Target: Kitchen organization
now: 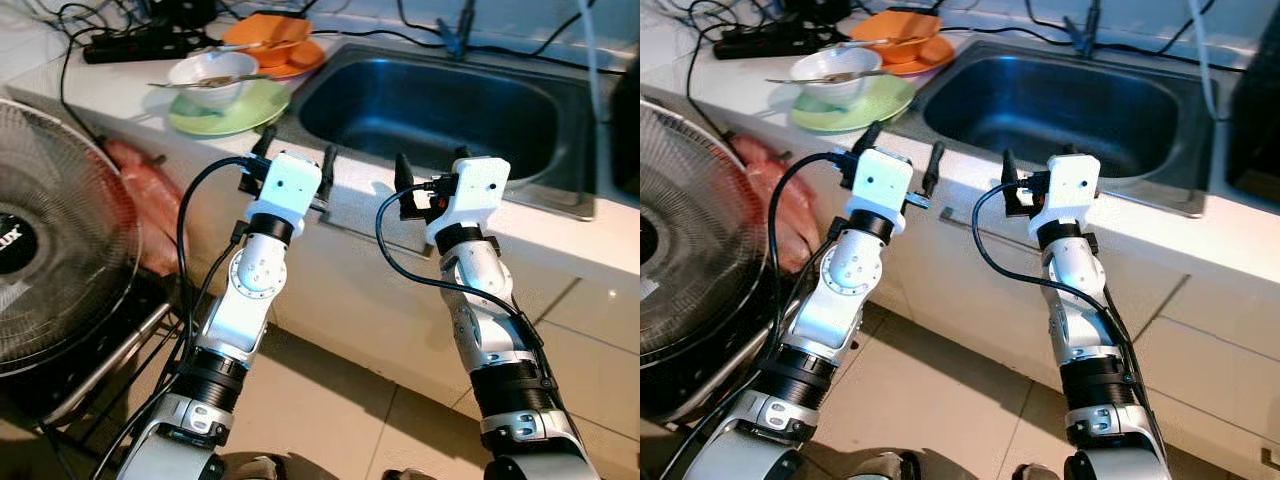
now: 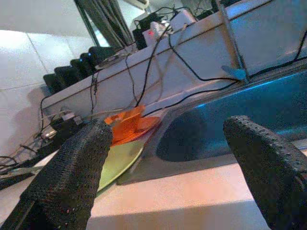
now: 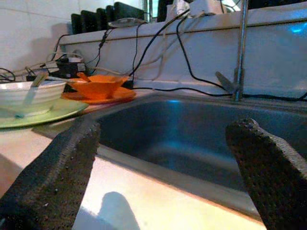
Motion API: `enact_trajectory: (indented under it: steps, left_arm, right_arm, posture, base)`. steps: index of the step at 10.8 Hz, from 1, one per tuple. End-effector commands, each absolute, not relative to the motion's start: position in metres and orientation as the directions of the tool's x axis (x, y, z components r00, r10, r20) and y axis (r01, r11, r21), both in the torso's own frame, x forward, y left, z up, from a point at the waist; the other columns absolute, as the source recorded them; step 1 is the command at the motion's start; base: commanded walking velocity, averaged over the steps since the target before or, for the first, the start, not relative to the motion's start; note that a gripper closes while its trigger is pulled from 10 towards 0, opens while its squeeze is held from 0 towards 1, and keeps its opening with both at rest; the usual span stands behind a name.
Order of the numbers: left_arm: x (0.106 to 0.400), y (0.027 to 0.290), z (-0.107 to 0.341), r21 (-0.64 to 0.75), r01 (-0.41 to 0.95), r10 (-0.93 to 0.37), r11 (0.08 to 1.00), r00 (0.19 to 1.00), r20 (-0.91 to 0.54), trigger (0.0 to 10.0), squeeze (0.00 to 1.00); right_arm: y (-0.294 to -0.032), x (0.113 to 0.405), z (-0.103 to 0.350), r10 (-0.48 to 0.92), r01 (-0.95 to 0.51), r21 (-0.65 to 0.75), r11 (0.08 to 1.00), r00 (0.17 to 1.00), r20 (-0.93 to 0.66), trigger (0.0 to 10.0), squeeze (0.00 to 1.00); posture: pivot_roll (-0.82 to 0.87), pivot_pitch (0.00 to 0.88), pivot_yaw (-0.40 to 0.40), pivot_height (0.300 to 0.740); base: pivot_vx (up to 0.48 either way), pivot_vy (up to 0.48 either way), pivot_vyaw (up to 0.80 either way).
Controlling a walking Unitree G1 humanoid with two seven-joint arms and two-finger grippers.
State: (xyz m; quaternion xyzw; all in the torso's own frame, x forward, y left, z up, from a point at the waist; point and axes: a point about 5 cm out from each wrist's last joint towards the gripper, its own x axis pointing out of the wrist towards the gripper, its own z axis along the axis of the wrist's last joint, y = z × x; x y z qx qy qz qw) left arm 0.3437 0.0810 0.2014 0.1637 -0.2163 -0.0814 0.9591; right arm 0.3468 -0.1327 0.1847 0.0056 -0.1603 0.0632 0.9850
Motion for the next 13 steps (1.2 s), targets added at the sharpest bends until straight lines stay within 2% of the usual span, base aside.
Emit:
enact_trajectory:
  steps: [1, 9, 11, 13]
  left_arm:
    - [0.3437, 0.0851, 0.2052, 0.337, 0.062, -0.204, 0.939, 0.891, 0.406, 10.0, 0.00]
    - [0.3442, 0.0878, 0.2056, 0.335, 0.048, -0.191, 0.941, 0.893, 0.409, 10.0, 0.00]
    - [0.3442, 0.0880, 0.2055, 0.335, 0.047, -0.190, 0.941, 0.893, 0.408, 10.0, 0.00]
    - [0.3441, 0.0877, 0.2054, 0.335, 0.047, -0.190, 0.941, 0.893, 0.408, 10.0, 0.00]
  right_arm:
    - [-0.1321, 0.3465, 0.1887, 0.120, -0.126, -0.003, 0.992, 0.936, 0.330, 10.0, 0.00]
    - [-0.1315, 0.3461, 0.1887, 0.119, -0.121, -0.014, 0.993, 0.935, 0.333, 10.0, 0.00]
    - [-0.1309, 0.3460, 0.1883, 0.122, -0.124, -0.014, 0.992, 0.935, 0.332, 10.0, 0.00]
    - [-0.1315, 0.3459, 0.1876, 0.117, -0.123, -0.002, 0.992, 0.937, 0.330, 10.0, 0.00]
  posture:
    - [0.00, 0.101, 0.065, 0.740]
    - [0.00, 0.101, 0.070, 0.740]
    - [0.00, 0.103, 0.070, 0.740]
    - [0.00, 0.104, 0.070, 0.740]
  base:
    - [0.274, 0.000, 0.00]
    - [0.347, 0.000, 0.00]
    - [0.368, 0.000, 0.72]
    - [0.369, 0.000, 0.00]
